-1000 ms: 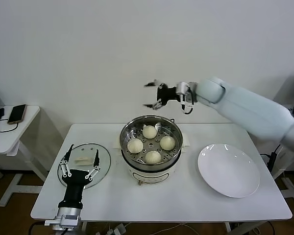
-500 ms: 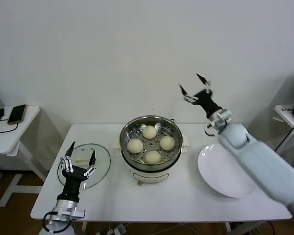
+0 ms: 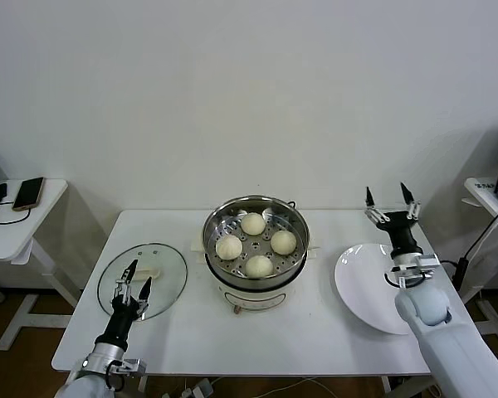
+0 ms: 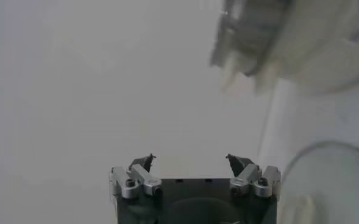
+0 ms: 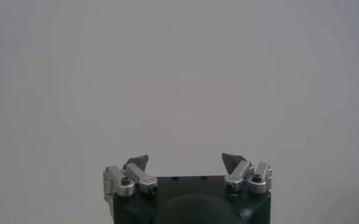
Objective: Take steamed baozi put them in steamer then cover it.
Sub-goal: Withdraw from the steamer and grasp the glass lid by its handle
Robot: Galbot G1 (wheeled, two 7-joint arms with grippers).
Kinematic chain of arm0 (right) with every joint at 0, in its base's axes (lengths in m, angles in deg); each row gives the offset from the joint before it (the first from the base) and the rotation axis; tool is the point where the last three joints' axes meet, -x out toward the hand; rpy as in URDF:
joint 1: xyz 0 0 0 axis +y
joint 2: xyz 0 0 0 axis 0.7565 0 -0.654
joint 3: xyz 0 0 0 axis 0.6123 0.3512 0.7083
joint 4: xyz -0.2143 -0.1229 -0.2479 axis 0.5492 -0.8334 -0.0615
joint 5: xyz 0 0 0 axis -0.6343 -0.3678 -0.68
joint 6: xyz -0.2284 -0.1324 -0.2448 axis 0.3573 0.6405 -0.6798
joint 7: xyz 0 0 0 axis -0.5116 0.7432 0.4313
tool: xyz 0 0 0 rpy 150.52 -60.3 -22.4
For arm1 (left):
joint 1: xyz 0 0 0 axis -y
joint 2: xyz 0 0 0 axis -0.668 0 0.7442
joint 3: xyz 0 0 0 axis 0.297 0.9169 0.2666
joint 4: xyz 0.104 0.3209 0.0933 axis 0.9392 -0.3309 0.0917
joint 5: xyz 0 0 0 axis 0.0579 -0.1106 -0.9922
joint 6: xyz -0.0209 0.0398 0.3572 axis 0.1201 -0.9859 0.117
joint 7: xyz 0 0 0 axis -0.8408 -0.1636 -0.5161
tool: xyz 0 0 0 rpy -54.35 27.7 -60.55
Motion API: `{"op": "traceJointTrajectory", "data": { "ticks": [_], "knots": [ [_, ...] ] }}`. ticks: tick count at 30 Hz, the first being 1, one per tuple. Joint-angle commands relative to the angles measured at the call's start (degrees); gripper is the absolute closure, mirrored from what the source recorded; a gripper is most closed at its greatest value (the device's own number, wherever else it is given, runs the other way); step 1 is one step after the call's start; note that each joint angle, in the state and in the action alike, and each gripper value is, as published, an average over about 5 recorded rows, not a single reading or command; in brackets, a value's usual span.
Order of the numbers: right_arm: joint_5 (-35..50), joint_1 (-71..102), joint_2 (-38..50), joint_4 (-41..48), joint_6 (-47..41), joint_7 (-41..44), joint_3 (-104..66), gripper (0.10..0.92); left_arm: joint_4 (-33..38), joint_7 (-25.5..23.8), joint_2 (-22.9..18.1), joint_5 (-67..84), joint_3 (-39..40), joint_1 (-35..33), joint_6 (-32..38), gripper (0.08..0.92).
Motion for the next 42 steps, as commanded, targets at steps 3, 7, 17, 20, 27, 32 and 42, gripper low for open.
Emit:
{"op": "traceJointTrajectory", "data": {
  "ticks": [3, 7, 17, 20, 27, 32, 42],
  "knots": [
    [-3.16, 13.82, -7.01, -3.89, -0.14, -0.82, -11.74, 0.203, -14.74, 1.05, 1.07, -9.72, 1.34, 9.82, -1.27, 0.177],
    [-3.65, 14.70, -7.72, -3.56, 0.06, -0.39, -12.18, 0.203, -16.54, 0.41, 1.05, -9.67, 1.41, 11.74, -2.06, 0.177],
    [-3.69, 14.65, -8.07, -2.60, 0.38, -0.12, -12.41, 0.203, -20.47, 0.84, -0.40, -9.38, 1.50, 15.20, -2.17, 0.177],
    [-3.78, 14.51, -8.10, -2.40, 0.45, -0.03, -12.35, 0.203, -20.85, 1.14, -0.77, -9.37, 1.45, 16.08, -2.36, 0.177],
    [-4.86, 14.27, -8.03, -1.41, 0.88, 0.13, -12.06, 0.203, -22.15, 1.34, -1.19, -9.47, 2.05, 17.90, -3.10, 0.177],
    [-5.10, 14.45, -7.92, -1.44, 0.91, 0.14, -12.12, 0.203, -24.68, 1.42, -1.43, -9.53, 2.45, 19.74, -3.04, 0.177],
    [-5.37, 14.22, -7.96, -1.68, 0.70, 0.03, -12.29, 0.203, -27.99, 1.39, -1.94, -9.49, 2.58, 22.13, -2.63, 0.203]
  ]
}}
